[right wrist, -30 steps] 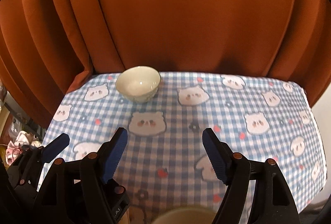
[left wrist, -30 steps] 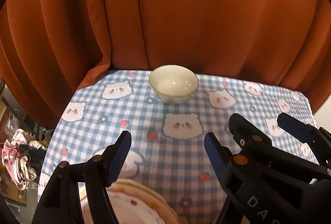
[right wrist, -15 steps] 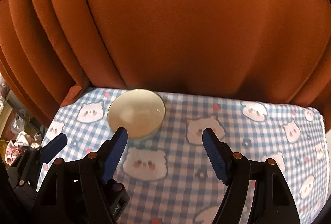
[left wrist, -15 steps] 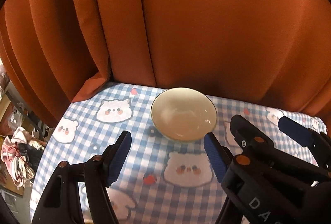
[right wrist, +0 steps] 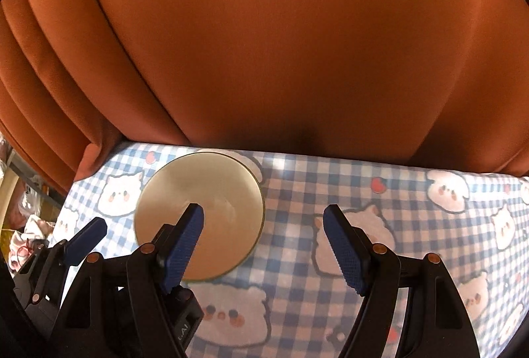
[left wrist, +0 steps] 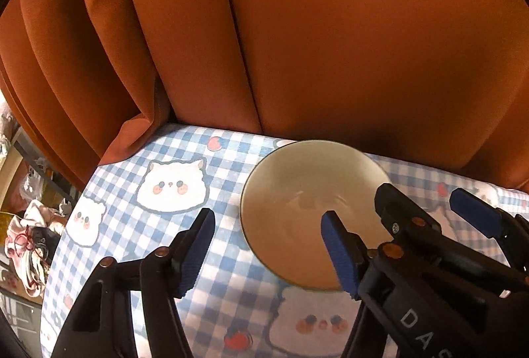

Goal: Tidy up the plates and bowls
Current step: 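Move both tools to the second white bowl and close on its rim, then lift the second bowl with both tools and carry it toward the stack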

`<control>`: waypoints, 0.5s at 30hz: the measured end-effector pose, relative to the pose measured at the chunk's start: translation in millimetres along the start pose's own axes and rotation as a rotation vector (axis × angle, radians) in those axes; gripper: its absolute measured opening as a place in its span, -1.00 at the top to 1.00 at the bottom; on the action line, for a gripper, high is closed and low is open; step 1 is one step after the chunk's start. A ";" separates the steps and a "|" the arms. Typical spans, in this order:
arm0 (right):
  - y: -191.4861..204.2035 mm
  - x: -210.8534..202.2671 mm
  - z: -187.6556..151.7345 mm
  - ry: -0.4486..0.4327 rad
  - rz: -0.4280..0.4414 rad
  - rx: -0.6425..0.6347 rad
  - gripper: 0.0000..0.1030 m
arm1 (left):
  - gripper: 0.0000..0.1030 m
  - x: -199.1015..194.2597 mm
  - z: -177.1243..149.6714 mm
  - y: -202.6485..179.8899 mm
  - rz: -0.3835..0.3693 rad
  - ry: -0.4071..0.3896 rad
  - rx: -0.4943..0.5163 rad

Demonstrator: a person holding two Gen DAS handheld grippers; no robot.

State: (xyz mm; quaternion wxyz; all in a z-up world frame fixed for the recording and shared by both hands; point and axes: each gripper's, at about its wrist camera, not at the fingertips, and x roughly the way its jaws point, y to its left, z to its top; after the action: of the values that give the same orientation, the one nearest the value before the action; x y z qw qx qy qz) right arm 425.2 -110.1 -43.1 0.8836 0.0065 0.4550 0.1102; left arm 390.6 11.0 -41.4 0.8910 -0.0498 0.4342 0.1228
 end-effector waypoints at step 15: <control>2.1 55.5 6.8 0.026 0.041 0.014 0.35 | 0.36 47.7 3.2 5.9 0.004 0.070 -0.013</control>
State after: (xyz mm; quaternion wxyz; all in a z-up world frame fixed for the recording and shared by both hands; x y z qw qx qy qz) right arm 461.5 -96.3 -83.4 0.8751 0.0206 0.4670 0.1253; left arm 419.8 25.6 -76.9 0.8748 -0.0592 0.4642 0.1256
